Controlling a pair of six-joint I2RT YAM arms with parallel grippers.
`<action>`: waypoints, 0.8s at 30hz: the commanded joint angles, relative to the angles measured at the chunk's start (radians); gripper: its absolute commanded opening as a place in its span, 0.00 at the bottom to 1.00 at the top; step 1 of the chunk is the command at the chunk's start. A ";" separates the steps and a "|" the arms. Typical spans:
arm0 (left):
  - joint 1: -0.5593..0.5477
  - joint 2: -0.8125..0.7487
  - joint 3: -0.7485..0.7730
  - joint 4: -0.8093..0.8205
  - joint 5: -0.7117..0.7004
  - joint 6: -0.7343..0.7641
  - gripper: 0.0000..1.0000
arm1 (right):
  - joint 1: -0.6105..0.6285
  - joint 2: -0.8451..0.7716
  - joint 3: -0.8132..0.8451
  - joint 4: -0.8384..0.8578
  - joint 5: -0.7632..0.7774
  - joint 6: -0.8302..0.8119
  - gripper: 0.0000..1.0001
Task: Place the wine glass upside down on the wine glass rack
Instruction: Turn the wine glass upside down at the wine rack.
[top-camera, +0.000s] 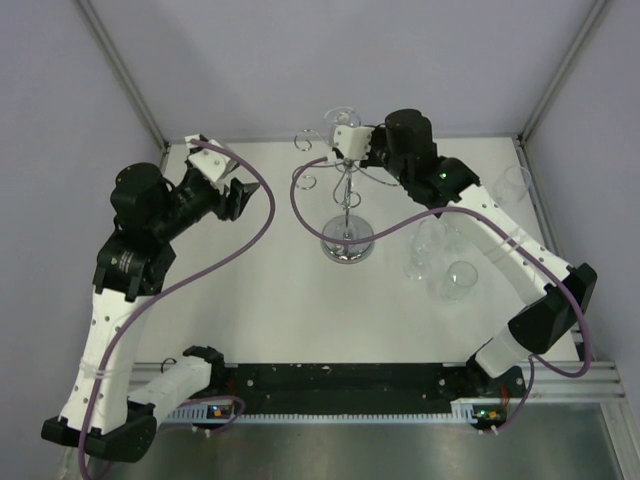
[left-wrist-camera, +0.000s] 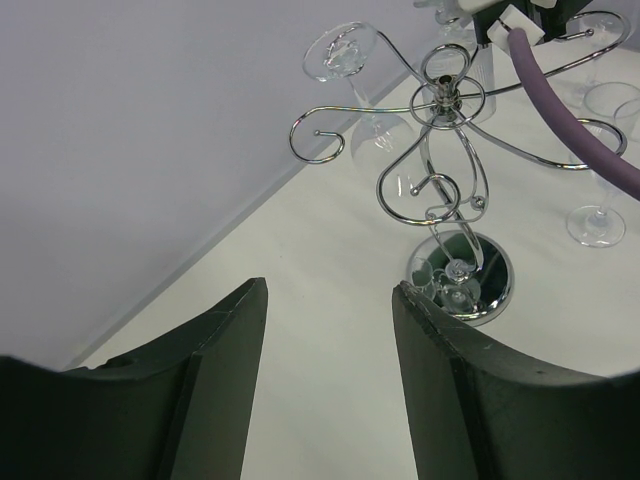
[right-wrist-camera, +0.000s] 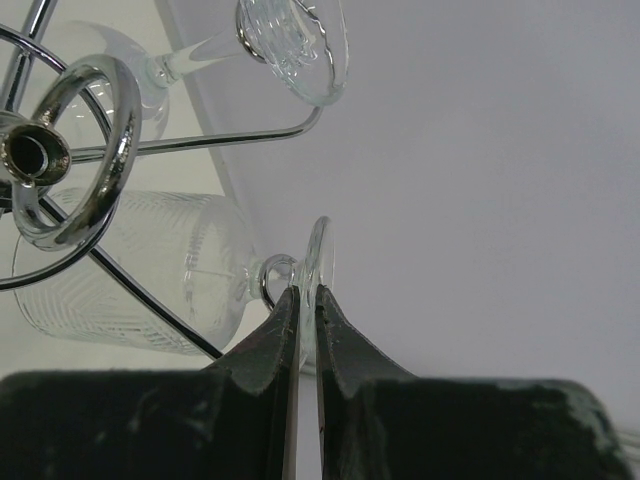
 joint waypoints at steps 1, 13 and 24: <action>-0.004 -0.029 0.001 0.029 -0.011 0.010 0.59 | 0.017 -0.049 0.021 0.083 0.009 0.021 0.06; -0.004 -0.043 -0.005 0.029 -0.014 0.007 0.59 | 0.025 -0.089 -0.005 0.060 0.012 0.061 0.17; -0.004 -0.055 0.005 0.018 -0.023 0.007 0.60 | 0.031 -0.112 -0.014 0.048 0.019 0.096 0.25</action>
